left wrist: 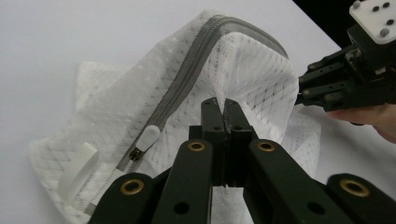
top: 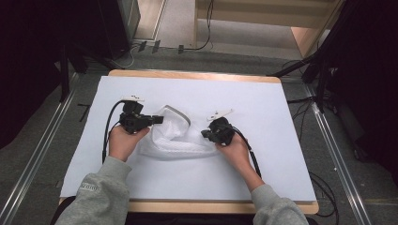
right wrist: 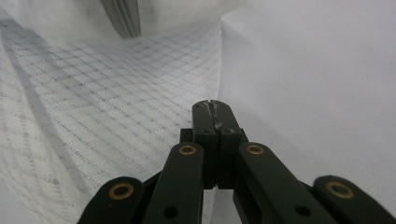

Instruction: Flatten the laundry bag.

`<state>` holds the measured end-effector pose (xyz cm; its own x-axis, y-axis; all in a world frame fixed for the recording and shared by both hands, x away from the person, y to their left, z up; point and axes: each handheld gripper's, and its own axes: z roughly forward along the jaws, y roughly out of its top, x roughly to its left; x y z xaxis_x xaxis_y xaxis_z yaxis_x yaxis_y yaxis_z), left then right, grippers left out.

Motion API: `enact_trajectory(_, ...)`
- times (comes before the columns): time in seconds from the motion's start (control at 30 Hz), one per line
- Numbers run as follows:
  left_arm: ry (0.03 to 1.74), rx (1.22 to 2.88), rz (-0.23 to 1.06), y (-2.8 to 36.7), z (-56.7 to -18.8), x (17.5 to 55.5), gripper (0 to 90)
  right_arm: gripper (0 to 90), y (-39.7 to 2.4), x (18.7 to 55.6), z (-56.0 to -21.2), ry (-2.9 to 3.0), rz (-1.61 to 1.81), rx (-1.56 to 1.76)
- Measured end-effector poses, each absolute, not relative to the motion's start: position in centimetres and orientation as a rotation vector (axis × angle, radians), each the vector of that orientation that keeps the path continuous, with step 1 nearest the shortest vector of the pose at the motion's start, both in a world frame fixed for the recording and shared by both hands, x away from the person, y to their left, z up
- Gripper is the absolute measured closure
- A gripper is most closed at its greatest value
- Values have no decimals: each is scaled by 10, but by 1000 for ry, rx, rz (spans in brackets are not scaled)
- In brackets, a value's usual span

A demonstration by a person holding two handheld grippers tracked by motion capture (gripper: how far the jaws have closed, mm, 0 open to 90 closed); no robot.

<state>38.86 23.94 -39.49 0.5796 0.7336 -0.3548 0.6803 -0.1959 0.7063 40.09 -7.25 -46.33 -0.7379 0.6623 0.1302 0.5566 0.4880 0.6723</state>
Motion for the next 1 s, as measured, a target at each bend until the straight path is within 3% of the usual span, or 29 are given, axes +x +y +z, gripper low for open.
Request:
enact_trajectory(0.47, 1217, 1787, 138, 284, -387, 366, 900, 900, -108, 397, -440, 2473, 1160, 1118)
enact_trajectory(0.77, 1264, 1801, 76, 291, -399, 356, 877, 900, -124, 384, -427, 2441, 1150, 1104)
enact_trajectory(0.93, 1278, 1815, 43, 290, -408, 360, 775, 900, -137, 378, -430, 2438, 1115, 1112)
enact_trajectory(1.0, 1262, 1819, 40, 287, -409, 360, 691, 900, -142, 376, -430, 2425, 1097, 1124)
